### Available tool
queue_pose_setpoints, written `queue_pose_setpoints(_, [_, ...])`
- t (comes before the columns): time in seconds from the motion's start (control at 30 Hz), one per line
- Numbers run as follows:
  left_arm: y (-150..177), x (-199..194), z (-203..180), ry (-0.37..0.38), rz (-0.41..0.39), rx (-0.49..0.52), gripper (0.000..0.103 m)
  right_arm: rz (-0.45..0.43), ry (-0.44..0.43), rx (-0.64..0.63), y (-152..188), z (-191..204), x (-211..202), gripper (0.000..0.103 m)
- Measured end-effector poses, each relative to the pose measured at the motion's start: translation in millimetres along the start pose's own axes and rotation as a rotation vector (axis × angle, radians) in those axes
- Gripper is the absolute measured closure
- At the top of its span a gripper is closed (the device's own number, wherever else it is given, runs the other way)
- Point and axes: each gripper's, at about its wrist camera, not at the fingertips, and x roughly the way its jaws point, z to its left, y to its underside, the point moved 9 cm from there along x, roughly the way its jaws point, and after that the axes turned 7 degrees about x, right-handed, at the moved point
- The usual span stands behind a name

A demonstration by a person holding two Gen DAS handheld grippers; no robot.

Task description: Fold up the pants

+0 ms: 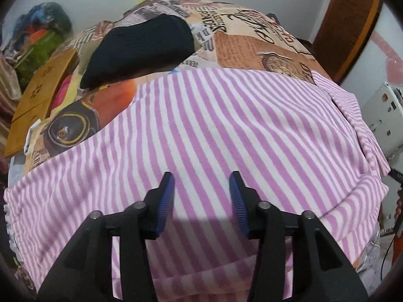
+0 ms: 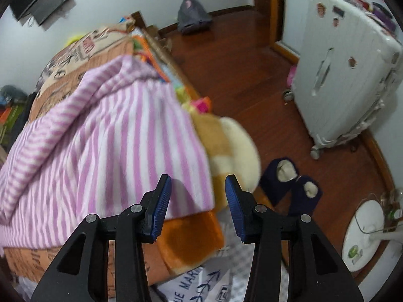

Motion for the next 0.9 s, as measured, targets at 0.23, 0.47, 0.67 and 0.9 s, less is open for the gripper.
queue_pose_setpoints(0.23, [2,4,5,0.018,0.006,-0.077,0.049,0.02,-0.086,0.009,0,2,12,0.079])
queue_pose_setpoints(0.47, [1,2,3,-0.014,-0.001,-0.057,0.049,-0.075,0.085,-0.154,-6,10,3,0.097])
queue_pose_setpoints(0.67, [2,2,3,-0.014,-0.005,-0.052,0.049,-0.044,0.179,-0.101,-24,-26,15,0.097])
queue_pose_setpoints(0.9, [3,2,4,-0.008,-0.012,-0.057,0.047,-0.042,0.169,-0.091,-48,-15,0,0.088])
